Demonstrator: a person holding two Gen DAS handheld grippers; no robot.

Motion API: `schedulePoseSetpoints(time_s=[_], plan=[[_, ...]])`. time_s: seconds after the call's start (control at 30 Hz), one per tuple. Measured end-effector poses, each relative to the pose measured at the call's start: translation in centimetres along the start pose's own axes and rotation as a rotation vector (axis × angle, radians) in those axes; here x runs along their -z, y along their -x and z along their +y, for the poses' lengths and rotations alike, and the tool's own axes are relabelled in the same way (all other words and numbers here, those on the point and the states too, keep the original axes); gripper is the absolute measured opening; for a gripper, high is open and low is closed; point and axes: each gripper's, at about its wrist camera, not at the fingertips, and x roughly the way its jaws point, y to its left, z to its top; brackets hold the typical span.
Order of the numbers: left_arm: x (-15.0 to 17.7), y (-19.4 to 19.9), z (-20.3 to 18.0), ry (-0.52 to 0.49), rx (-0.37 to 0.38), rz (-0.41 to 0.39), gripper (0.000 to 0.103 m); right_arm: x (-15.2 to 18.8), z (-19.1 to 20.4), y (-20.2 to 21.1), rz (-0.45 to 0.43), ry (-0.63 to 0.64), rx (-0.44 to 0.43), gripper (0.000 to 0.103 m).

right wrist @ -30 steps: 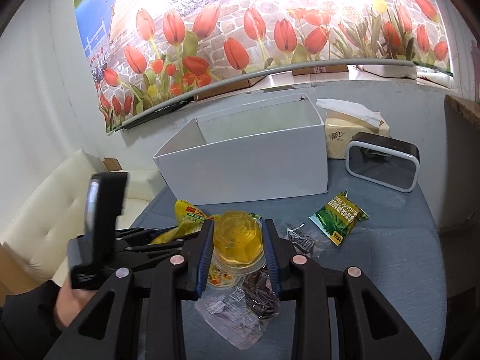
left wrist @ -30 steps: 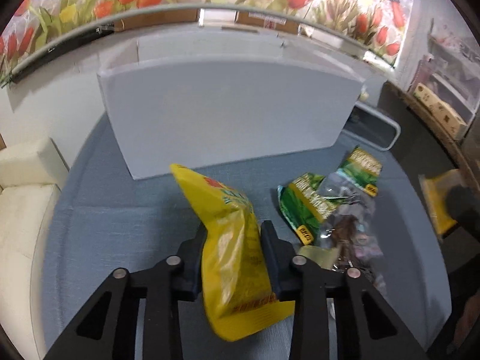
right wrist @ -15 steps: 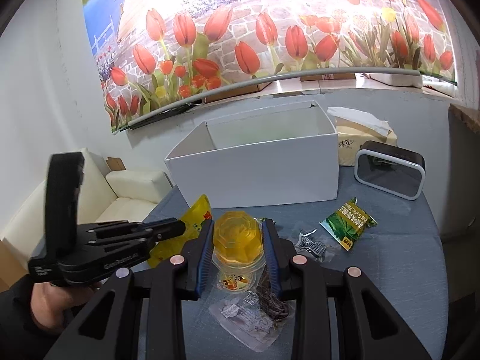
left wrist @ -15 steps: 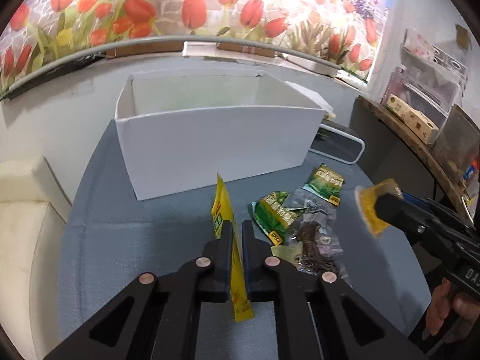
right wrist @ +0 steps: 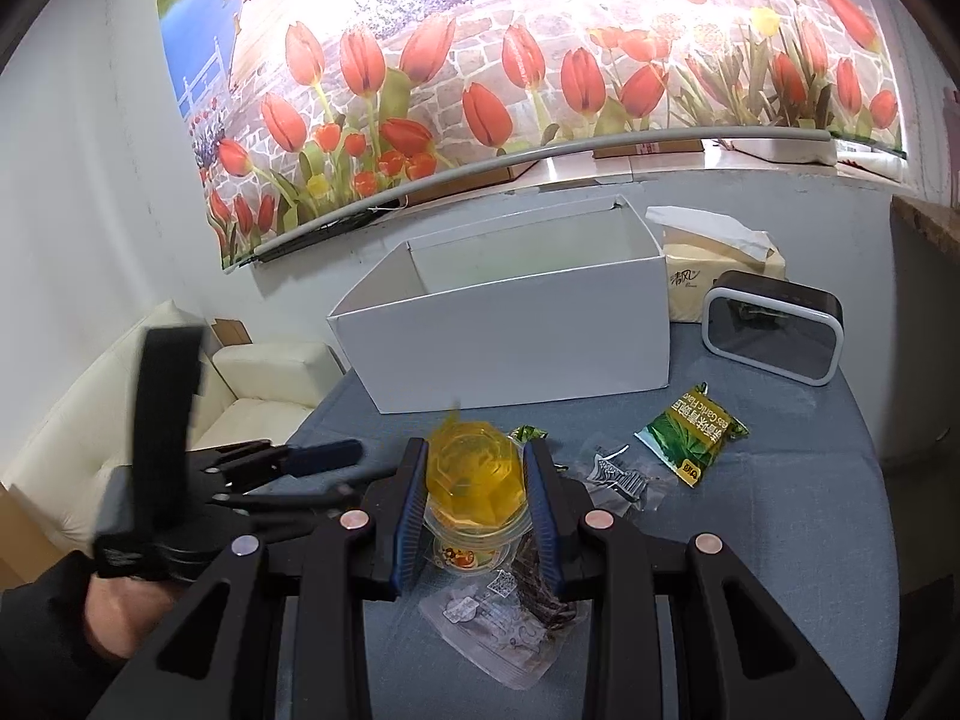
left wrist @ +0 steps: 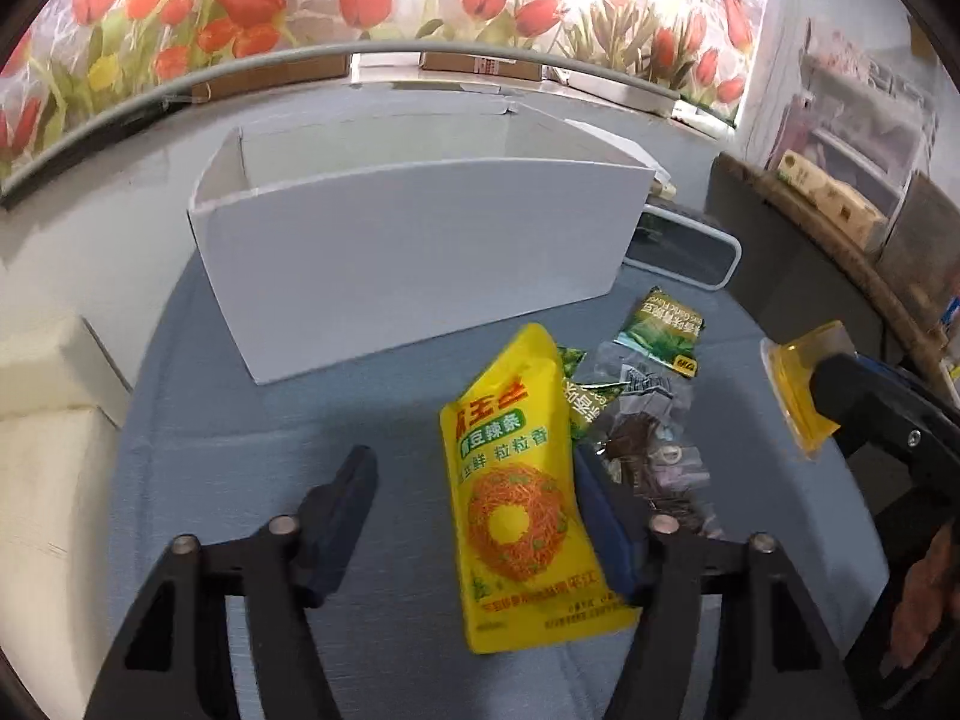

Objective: Organize snacks

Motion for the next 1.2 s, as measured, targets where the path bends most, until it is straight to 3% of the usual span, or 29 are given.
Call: schedulePoseSetpoints(time_s=[0.07,0.2,0.43,0.53,0.7,0.8,0.87,0.93,1.2], plan=[[0.2,-0.9,-0.2,-0.014,-0.015,0.021,0.084,0.1,-0.2,0.1,0.000,-0.003,0.002,0.035],[1.1,-2.8,-0.4,-0.011,-0.030,0.077,0.082,0.2,-0.6,0.2,0.002,-0.016,0.004,0.035],[0.7,-3.6,0.0,-0.056,-0.100,0.070,0.084,0.6,-1.1,0.3,0.013,-0.022,0.011,0.035],[0.0,-4.3,0.5,-0.098,-0.079,0.101,0.093,0.6,-1.2,0.2,0.017,-0.024,0.010,0.035],[0.4,-5.7,0.2,-0.187,-0.028,0.127,0.098,0.6,-1.0,0.1,0.018,-0.022,0.005,0.035],[0.5,-5.3,-0.1,-0.176,-0.024,0.112,0.091,0.7,-1.0,-0.1,0.023,-0.023,0.006,0.035],[0.4,-4.6,0.1,-0.148,-0.027,0.094,0.067,0.6,-1.0,-0.1,0.024,-0.022,0.007,0.035],[0.2,-3.8,0.3,-0.112,0.003,0.087,0.059,0.6,-0.9,-0.1,0.024,-0.023,0.008,0.035],[0.8,-0.9,0.1,-0.104,0.032,0.038,0.053,0.4,-0.5,0.1,0.016,-0.015,0.001,0.035]])
